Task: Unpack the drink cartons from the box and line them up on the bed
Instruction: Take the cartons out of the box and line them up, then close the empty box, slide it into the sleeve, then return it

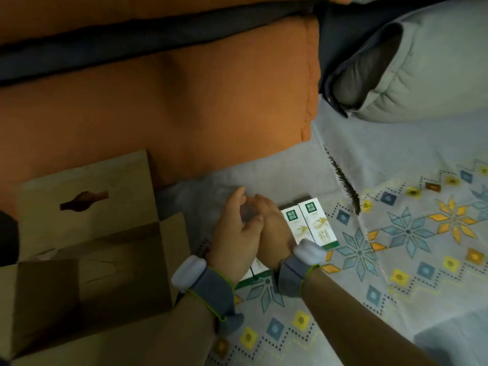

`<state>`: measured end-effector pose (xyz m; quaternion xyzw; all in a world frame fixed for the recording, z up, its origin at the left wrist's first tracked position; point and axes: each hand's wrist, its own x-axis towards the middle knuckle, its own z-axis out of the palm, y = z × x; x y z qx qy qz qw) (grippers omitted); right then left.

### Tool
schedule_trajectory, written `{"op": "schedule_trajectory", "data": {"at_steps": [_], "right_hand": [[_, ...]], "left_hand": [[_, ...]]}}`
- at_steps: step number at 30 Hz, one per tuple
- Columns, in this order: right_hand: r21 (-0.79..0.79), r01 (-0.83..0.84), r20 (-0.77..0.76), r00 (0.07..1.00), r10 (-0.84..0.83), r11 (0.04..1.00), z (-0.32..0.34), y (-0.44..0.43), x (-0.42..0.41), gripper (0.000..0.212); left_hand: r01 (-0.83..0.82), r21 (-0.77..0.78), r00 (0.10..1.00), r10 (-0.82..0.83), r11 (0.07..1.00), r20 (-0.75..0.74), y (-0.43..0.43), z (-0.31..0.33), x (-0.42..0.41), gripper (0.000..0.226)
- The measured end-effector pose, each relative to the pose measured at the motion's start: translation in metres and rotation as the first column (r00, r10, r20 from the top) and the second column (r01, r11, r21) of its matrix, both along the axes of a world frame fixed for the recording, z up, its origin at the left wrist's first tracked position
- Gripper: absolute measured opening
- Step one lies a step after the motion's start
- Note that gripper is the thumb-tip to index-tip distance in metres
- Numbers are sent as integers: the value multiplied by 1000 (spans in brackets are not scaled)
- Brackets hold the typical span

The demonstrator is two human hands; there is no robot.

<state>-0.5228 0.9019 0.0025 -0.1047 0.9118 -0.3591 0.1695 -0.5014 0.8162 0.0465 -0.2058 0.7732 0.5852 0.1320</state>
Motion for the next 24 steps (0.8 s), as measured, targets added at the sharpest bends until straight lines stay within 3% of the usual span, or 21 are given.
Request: {"op": "schedule_trajectory", "data": {"at_steps": [3, 11, 20, 24], "right_hand": [[24, -162, 7, 987, 162, 987, 9, -34, 18, 46], [-103, -72, 69, 994, 80, 992, 36, -91, 61, 51], [2, -226, 73, 971, 226, 974, 54, -136, 91, 62], [170, -236, 80, 971, 225, 957, 40, -176, 117, 70]], "left_hand": [[-35, -7, 999, 34, 999, -26, -25, 18, 19, 55], [-162, -53, 986, 161, 985, -32, -98, 40, 68, 54], [-245, -106, 969, 246, 964, -6, -154, 41, 111, 54], [-253, -210, 964, 264, 944, 27, -190, 44, 132, 55]]}}
